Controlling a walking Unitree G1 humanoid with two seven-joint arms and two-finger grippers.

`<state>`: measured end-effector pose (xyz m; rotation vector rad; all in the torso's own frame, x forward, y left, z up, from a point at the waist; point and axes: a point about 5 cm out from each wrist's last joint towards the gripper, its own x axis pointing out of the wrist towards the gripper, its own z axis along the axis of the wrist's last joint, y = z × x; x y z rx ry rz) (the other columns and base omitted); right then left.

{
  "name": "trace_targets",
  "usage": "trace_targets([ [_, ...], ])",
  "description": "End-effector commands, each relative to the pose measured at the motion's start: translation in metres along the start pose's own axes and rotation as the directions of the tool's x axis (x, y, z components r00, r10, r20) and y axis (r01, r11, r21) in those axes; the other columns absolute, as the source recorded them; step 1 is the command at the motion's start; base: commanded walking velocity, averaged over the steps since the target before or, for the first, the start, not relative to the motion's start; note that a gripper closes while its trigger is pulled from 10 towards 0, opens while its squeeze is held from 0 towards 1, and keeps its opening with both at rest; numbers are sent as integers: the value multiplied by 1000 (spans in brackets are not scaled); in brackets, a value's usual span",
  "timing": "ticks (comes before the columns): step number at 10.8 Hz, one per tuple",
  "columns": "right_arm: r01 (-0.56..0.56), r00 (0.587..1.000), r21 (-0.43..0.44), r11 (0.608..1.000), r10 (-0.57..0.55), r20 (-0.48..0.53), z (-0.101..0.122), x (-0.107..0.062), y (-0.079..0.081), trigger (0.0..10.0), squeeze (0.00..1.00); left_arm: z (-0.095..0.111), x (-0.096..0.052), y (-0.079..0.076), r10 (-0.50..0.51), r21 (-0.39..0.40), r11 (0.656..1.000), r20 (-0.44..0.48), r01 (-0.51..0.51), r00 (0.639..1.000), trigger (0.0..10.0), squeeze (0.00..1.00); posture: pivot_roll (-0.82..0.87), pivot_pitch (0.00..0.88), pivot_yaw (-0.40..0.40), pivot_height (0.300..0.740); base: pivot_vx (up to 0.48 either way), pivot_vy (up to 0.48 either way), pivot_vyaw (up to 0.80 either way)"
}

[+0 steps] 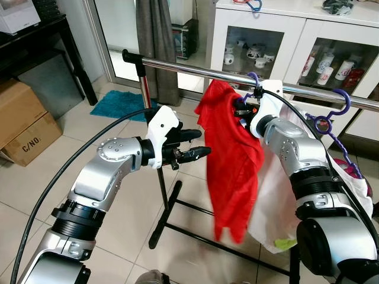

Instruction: Hang hanger

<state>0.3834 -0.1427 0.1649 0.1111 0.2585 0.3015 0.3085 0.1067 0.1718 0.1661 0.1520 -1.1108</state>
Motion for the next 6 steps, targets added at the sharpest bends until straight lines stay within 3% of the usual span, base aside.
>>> trace_targets([
  [1,16,1000,-21,1000,-16,26,8,0,-3,0,0,3,0,4,14,18,1000,-7,-14,1000,10000,0,21,0,22,740,0,0,0],
  [5,43,987,-112,993,-25,156,33,-25,-13,0,0,4,-15,15,169,11,985,60,-170,984,10000,0,25,0,16,740,0,0,0],
  [6,8,981,-142,990,20,192,36,-44,-15,0,0,0,-20,21,247,4,969,56,-247,968,10000,0,25,0,14,740,0,0,0],
])
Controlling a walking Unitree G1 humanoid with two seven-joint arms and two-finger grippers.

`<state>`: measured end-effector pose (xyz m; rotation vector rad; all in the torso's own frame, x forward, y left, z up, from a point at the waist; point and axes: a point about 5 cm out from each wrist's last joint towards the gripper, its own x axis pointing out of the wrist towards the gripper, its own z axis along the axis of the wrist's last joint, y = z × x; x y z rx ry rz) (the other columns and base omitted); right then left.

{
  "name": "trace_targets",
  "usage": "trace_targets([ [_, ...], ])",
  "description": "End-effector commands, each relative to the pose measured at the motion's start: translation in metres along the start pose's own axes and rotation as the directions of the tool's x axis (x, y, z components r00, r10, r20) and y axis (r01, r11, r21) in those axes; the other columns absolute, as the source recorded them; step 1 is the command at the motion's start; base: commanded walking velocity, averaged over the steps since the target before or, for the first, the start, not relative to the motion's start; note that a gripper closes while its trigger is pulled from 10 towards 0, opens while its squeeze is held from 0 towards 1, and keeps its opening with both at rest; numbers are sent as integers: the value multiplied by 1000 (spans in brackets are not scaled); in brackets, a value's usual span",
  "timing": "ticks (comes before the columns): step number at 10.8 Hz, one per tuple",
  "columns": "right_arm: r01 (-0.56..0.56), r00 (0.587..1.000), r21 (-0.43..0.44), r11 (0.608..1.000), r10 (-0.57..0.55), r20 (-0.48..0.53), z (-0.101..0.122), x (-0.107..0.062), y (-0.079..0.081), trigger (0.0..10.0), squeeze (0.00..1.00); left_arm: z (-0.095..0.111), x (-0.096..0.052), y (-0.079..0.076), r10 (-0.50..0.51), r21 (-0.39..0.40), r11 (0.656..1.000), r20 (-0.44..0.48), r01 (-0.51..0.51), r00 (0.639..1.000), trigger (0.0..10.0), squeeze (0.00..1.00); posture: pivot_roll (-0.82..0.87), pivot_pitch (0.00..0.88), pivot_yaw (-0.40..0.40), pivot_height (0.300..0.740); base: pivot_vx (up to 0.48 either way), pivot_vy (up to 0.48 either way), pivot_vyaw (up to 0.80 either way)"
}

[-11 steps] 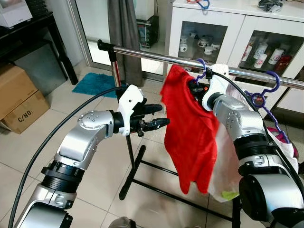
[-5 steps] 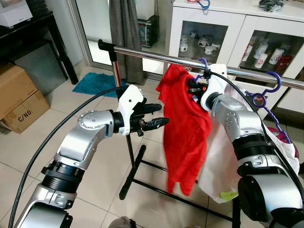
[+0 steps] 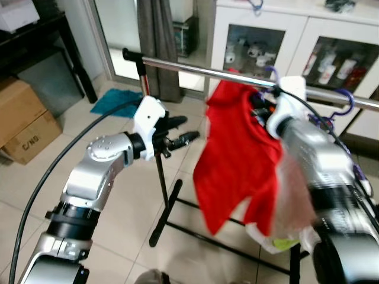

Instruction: Hang hanger

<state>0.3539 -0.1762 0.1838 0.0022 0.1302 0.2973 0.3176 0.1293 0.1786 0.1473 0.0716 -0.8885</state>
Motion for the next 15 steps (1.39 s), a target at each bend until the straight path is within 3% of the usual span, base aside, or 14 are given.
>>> trace_targets([
  [1,-43,995,-36,998,46,84,22,-8,3,0,0,-1,0,3,34,4,999,-6,-34,999,10000,0,25,0,13,740,0,0,0],
  [4,-94,992,-64,994,99,83,14,-33,6,0,0,2,15,0,43,0,999,0,-43,999,10000,0,16,0,28,740,0,0,0],
  [7,-132,987,-65,989,137,86,1,-53,15,0,0,-1,20,0,58,-9,998,-19,-58,998,10000,0,18,0,22,740,-105,0,0],
  [12,-141,988,-36,989,142,53,-10,-60,23,0,0,-3,21,-1,62,-17,998,-21,-62,998,10000,0,7,0,17,740,-302,0,0],
  [15,-113,992,-35,993,114,48,-13,-65,18,0,0,-1,25,-1,44,-14,999,-25,-45,999,10000,0,-9,0,43,740,-169,0,0],
])
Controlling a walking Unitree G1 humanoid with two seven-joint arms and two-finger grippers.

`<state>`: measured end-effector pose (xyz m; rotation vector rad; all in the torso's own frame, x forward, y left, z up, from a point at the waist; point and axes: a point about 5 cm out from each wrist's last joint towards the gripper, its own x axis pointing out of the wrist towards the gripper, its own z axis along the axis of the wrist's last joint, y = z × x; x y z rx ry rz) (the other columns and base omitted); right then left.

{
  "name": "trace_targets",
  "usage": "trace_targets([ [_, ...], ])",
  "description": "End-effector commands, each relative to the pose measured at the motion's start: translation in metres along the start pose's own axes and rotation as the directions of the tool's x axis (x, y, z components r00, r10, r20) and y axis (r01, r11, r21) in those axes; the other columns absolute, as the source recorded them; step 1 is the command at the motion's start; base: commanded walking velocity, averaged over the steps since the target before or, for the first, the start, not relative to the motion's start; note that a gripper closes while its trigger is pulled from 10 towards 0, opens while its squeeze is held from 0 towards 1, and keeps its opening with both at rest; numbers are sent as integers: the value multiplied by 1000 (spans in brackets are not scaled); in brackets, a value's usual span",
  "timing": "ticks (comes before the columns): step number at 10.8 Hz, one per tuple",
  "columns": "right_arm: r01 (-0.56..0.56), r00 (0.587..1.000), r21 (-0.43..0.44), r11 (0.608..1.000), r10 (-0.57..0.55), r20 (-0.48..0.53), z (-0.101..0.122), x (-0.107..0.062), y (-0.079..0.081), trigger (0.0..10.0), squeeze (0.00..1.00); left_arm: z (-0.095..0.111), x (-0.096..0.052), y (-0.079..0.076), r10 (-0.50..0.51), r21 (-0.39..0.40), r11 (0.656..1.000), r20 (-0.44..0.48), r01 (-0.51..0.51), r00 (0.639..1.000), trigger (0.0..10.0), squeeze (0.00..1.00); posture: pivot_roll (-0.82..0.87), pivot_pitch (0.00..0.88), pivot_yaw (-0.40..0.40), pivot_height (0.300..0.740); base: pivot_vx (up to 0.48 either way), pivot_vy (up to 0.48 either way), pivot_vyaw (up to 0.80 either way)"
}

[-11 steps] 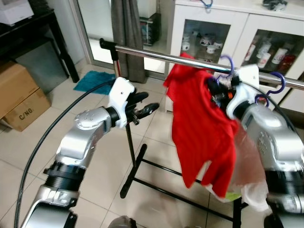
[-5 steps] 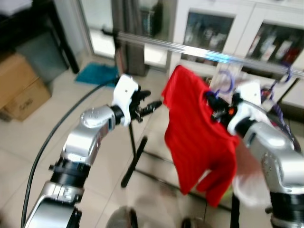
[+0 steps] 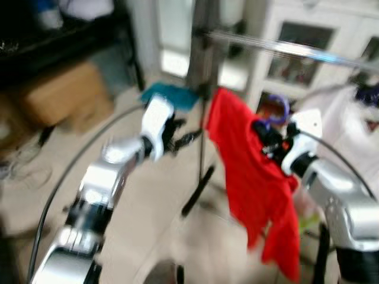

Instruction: Hang hanger

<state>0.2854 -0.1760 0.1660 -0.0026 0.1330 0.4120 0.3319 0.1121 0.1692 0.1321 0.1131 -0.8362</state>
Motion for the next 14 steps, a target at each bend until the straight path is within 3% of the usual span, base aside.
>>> trace_targets([
  [1,4,998,-23,1000,-3,56,14,-3,0,0,0,6,3,-1,-12,18,1000,11,12,1000,10000,0,-12,0,47,740,0,0,0],
  [2,3,998,-21,1000,-2,61,15,-3,2,0,0,7,6,-2,-28,17,999,12,28,1000,10000,0,-12,0,47,740,0,0,0],
  [3,0,998,-19,1000,1,69,17,-1,6,0,0,8,11,-7,-75,-10,997,20,75,997,10000,1000,-12,0,46,740,0,0,0],
  [4,-2,997,-20,1000,3,72,19,3,10,0,0,15,17,-11,-131,-64,989,58,135,990,10000,1000,-14,0,45,740,0,0,0],
  [8,35,996,-36,999,-32,85,30,19,22,0,0,26,42,-26,-271,-148,947,97,283,958,10000,1000,-38,0,50,740,0,0,0],
  [11,-6,996,-90,996,14,87,37,25,37,0,0,30,53,-33,-332,-144,927,121,347,935,10000,1000,-48,0,49,740,0,0,0],
  [12,-24,995,-95,995,33,89,38,26,41,0,0,27,59,-26,-274,-145,948,88,285,958,10000,314,-56,0,56,740,0,0,0],
  [13,-30,995,-98,995,39,94,40,25,42,0,0,25,61,-21,-239,-166,953,88,251,967,10000,306,-62,0,69,740,0,0,0],
  [14,-26,994,-99,995,36,98,41,24,43,0,0,24,63,-19,-233,-172,954,88,245,969,1647,0,-77,0,89,740,0,0,0],
])
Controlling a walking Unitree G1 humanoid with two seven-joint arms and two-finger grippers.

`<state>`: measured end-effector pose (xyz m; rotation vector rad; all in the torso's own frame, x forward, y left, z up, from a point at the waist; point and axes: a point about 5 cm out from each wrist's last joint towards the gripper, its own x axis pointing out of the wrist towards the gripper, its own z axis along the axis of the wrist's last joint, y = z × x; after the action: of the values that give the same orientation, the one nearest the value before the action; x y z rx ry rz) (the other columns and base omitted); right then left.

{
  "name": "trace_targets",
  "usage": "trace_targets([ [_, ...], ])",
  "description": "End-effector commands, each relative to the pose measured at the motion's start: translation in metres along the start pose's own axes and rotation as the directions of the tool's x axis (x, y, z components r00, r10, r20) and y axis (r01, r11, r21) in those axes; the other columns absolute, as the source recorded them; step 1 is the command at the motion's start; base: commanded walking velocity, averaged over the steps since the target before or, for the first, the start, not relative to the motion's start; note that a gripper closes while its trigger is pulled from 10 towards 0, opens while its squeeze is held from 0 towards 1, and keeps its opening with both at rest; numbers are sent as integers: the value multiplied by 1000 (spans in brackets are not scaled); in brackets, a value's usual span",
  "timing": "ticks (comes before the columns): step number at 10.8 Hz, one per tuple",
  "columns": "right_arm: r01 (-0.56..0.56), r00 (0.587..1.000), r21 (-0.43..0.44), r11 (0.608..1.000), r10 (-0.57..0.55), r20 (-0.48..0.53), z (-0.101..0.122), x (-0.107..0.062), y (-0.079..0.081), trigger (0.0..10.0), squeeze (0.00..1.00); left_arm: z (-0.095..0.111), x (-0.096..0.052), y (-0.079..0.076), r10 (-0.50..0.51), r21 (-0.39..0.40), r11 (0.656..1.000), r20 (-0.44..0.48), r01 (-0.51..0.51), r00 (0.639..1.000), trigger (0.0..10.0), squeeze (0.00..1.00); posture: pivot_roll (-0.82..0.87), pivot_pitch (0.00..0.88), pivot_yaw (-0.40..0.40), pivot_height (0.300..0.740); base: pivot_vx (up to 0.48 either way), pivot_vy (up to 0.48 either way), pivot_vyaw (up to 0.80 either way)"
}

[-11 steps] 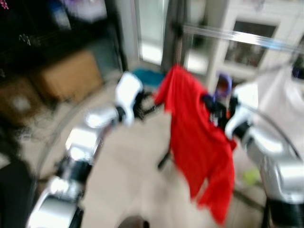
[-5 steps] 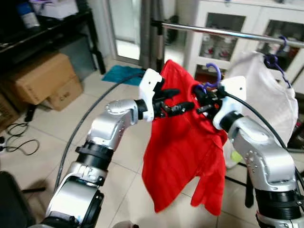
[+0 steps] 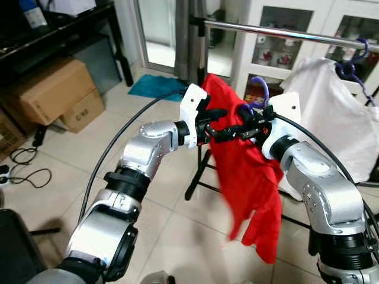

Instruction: Hang hanger

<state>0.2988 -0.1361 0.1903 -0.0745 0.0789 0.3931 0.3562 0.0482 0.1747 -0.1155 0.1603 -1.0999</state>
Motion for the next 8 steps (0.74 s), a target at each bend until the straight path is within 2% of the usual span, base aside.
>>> trace_targets([
  [1,-42,997,-16,999,43,69,16,-2,10,0,0,8,0,4,33,24,999,6,-33,999,0,0,-89,0,97,740,0,0,0],
  [8,-55,995,-16,998,56,76,21,-4,12,0,0,8,1,13,64,26,998,22,-64,998,0,0,-87,0,106,740,0,0,0],
])
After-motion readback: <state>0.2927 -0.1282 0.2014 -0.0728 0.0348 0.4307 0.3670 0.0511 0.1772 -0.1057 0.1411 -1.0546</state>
